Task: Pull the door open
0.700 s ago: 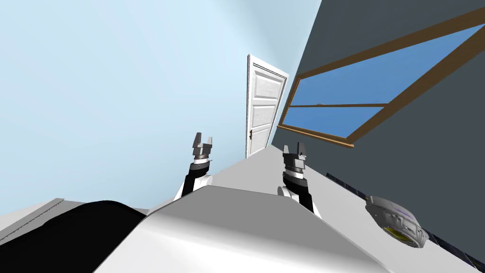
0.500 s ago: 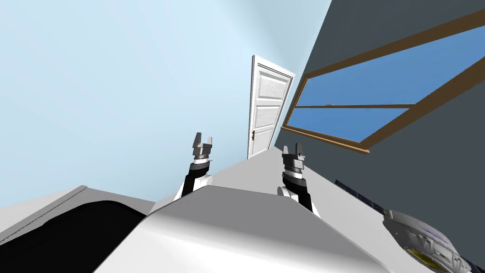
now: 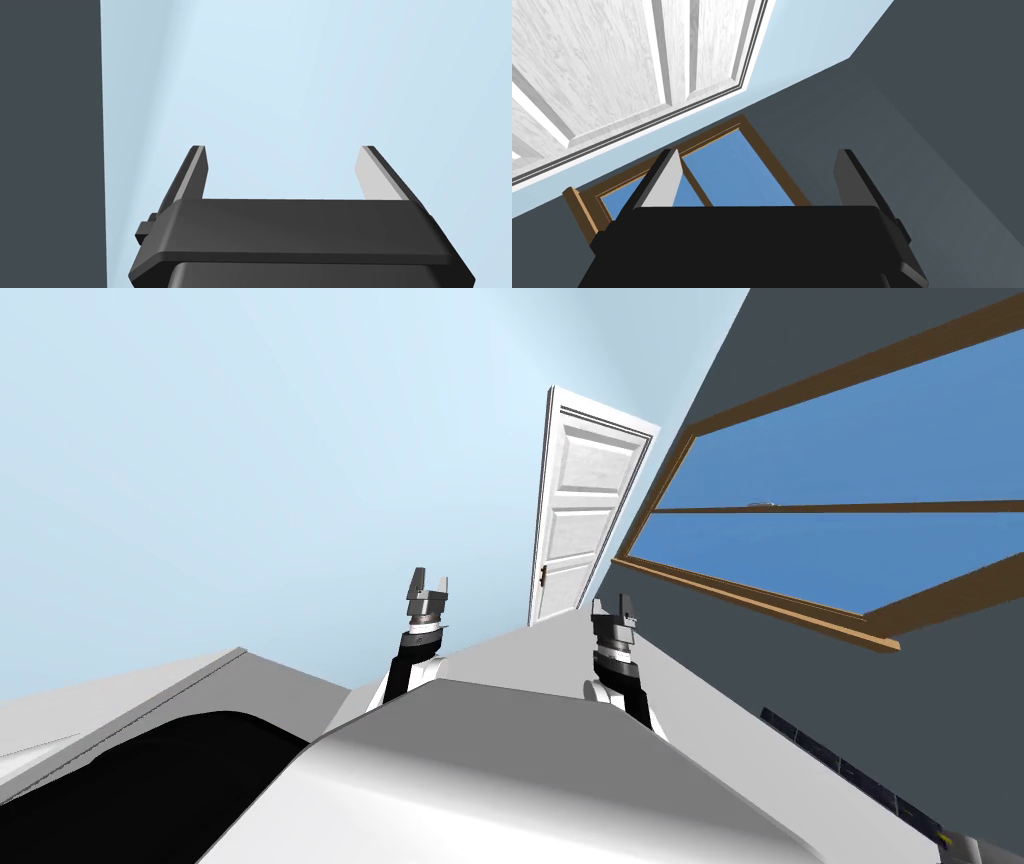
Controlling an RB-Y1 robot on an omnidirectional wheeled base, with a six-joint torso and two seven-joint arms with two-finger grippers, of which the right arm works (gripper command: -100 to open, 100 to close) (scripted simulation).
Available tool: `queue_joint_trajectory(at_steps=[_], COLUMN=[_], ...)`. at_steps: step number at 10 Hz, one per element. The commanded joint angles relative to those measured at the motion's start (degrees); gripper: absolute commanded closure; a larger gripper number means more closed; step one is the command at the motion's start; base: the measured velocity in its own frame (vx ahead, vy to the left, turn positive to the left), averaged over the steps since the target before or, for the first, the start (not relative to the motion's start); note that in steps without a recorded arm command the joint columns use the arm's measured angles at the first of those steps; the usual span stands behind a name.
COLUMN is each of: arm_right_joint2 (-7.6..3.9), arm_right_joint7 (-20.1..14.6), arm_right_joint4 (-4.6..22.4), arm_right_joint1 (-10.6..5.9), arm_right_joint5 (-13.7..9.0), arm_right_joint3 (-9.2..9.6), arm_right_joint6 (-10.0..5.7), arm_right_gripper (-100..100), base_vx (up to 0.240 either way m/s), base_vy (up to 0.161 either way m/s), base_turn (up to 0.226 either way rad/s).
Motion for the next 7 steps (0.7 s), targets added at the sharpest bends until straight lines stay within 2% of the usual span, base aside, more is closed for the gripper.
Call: queue_joint_trajectory(at_steps=[1, 7], arm_right_joint2=[-0.41, -2.00], arm_right_joint7=[-1.39, -7.63], arm_right_joint4=[2.03, 10.14], arm_right_joint1=[-0.96, -4.23], arm_right_joint5=[-0.85, -4.80], arm_right_joint3=[-0.29, -1.18], arm_right_joint6=[-0.42, -2.00], arm_right_gripper=[-100, -100], base_vx=[0.065, 0.063], base_vy=[-0.079, -0.087], base_turn=[0.180, 0.209])
